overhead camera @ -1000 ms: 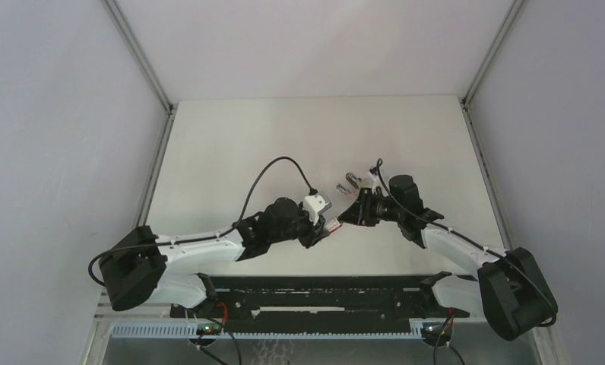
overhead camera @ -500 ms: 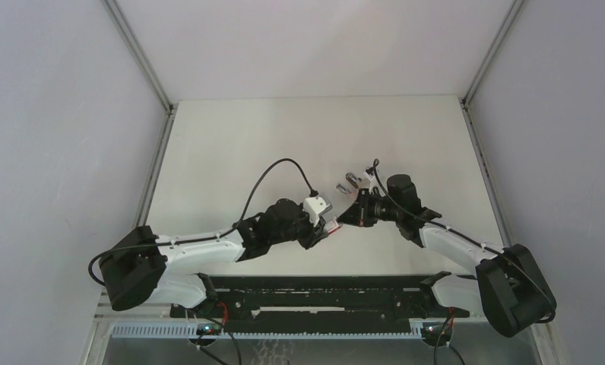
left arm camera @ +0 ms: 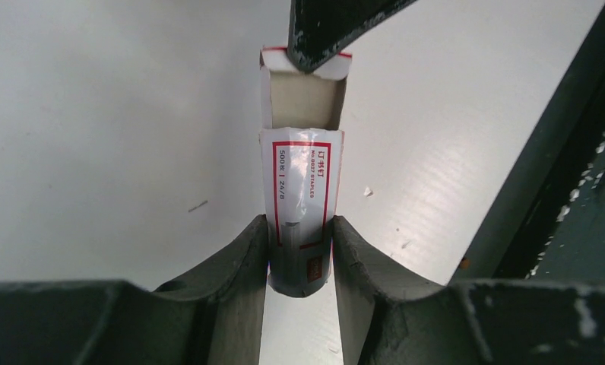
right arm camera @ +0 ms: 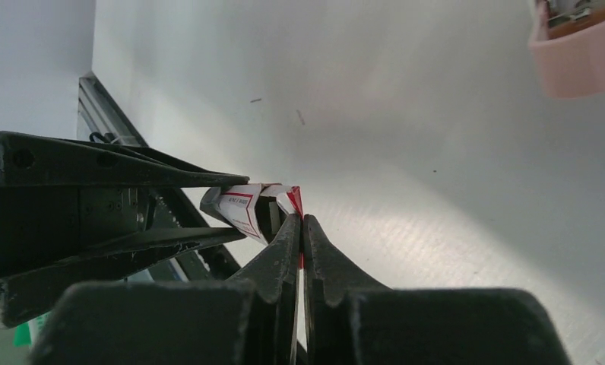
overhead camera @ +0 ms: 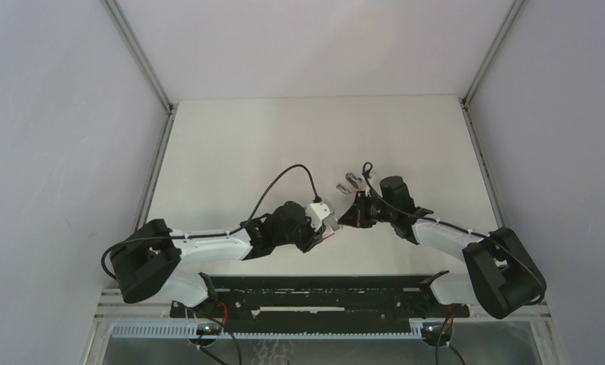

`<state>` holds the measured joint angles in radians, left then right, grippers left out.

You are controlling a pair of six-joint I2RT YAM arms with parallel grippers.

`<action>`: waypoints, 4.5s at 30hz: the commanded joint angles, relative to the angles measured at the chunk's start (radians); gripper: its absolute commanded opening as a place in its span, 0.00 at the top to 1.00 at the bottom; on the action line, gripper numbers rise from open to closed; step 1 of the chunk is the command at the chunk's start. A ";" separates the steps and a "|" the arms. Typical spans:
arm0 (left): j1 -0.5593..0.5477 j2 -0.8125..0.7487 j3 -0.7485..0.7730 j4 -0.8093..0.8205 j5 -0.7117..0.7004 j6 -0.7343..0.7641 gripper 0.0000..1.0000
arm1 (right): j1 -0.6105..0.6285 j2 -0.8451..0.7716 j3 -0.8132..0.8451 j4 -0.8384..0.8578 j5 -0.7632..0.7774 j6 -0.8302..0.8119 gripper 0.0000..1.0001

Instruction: Load the staples into the stapler

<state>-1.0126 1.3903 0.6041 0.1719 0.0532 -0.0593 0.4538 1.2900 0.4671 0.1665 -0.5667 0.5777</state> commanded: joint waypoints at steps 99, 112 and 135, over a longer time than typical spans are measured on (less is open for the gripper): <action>0.989 -0.817 0.126 -0.603 0.014 -0.319 0.06 | 0.376 0.219 0.352 -0.417 0.773 -0.060 0.85; 0.990 -0.821 0.124 -0.606 0.010 -0.320 0.06 | 0.381 0.253 0.354 -0.402 0.785 -0.066 0.85; 0.990 -0.825 0.123 -0.604 0.006 -0.321 0.06 | 0.382 0.287 0.364 -0.413 0.800 -0.076 1.00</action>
<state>-0.0311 0.5751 0.7071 -0.4561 0.0631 -0.3992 0.8272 1.5787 0.7948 -0.2543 0.2092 0.5163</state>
